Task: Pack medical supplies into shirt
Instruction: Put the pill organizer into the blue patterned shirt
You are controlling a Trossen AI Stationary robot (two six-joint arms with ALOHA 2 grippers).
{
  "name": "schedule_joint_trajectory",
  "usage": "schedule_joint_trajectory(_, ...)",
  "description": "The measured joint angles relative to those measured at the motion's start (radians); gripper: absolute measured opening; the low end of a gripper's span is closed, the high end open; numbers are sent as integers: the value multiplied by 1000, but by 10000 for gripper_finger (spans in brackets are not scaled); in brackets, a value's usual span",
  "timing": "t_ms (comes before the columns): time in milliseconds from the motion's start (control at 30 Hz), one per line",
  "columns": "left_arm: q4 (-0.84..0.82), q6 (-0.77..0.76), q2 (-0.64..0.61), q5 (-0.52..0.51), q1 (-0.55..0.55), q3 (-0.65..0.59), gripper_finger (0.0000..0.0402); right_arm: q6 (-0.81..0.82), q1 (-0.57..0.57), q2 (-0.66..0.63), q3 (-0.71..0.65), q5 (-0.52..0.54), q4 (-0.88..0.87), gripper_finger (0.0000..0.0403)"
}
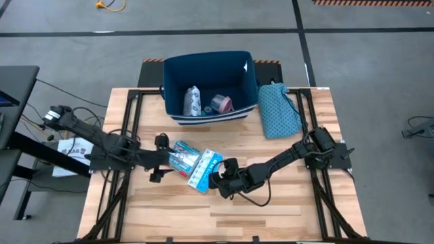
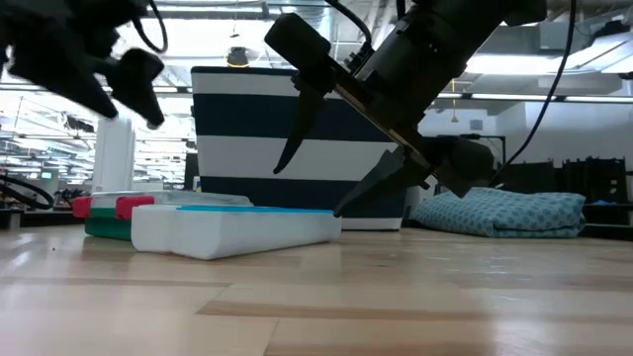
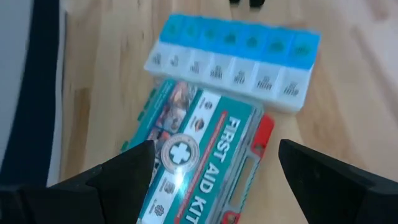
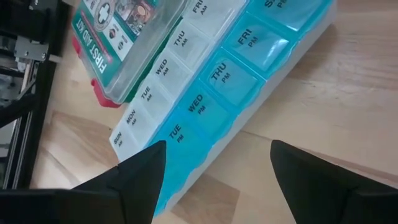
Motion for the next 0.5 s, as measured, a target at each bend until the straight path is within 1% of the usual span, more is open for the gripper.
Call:
schedule_joint_trajectory(133, 80, 20, 102, 6, 17, 0, 334, 0, -5, 0, 0, 0, 1, 282)
schedule_joint_trajectory(233, 149, 51, 159, 49, 16, 0, 334, 0, -7, 0, 0, -1, 1, 282)
schedule_joint_trajectory(300, 167, 64, 180, 71, 10, 0, 334, -1, -7, 0, 0, -4, 1, 282)
schedule_joint_trajectory(500, 203, 83, 190, 59, 9, 0, 334, -1, -6, 0, 0, -23, 0, 282)
